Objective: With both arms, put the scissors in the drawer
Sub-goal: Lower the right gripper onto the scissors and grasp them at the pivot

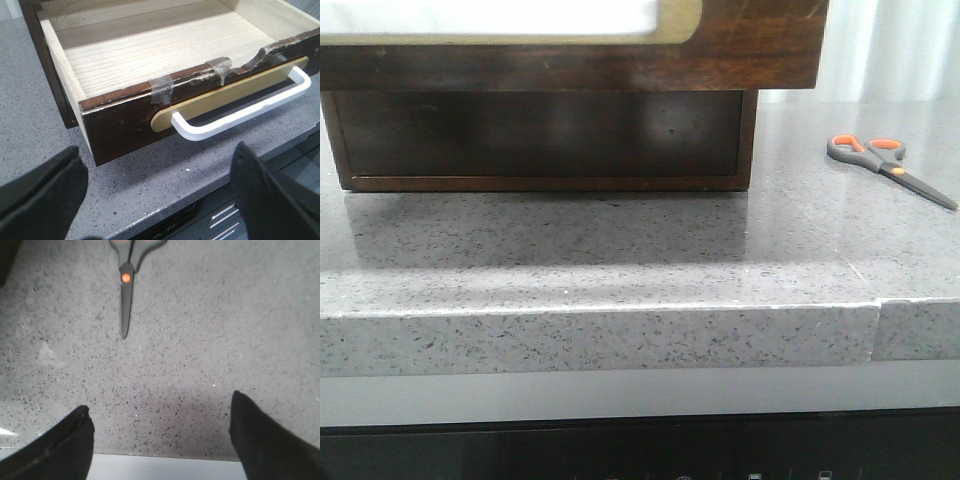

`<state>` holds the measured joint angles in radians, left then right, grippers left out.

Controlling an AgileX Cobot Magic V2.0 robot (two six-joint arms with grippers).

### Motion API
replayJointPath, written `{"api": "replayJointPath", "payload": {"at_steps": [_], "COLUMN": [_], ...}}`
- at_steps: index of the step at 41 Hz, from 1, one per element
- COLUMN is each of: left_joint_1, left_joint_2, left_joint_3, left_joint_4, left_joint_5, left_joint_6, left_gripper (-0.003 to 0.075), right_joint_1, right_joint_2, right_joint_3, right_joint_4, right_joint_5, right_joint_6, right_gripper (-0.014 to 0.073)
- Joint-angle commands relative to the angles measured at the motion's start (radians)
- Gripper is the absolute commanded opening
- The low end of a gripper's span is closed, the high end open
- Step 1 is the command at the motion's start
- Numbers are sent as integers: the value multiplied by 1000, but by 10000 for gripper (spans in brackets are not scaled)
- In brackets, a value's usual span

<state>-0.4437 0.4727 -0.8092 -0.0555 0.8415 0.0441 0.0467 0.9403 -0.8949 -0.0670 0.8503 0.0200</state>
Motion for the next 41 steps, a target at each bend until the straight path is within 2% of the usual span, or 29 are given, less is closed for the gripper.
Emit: {"api": "replayJointPath", "payload": {"at_steps": [1,14,28,41], "left_joint_1": [-2,-2,-2,-2], "left_joint_2": [6,6,6,6], "left_joint_3": [-32,-32,-32,-32], "left_joint_4": [-3,-3,-3,-3], "left_joint_5": [-87,-87,-87,-87], "left_joint_6": [-13,-13,-13,-13], "left_gripper": [564,564,564,564], "right_joint_1": [-8,-8,-8,-8], "right_joint_2": [109,447,684,815], "right_joint_3": [-107,-342,-532,-628], "right_joint_4": [18,162,166,166], "right_joint_5": [19,105,80,53], "right_joint_6": [1,-98,-98,-98], "right_gripper": [582,582,580,580]}}
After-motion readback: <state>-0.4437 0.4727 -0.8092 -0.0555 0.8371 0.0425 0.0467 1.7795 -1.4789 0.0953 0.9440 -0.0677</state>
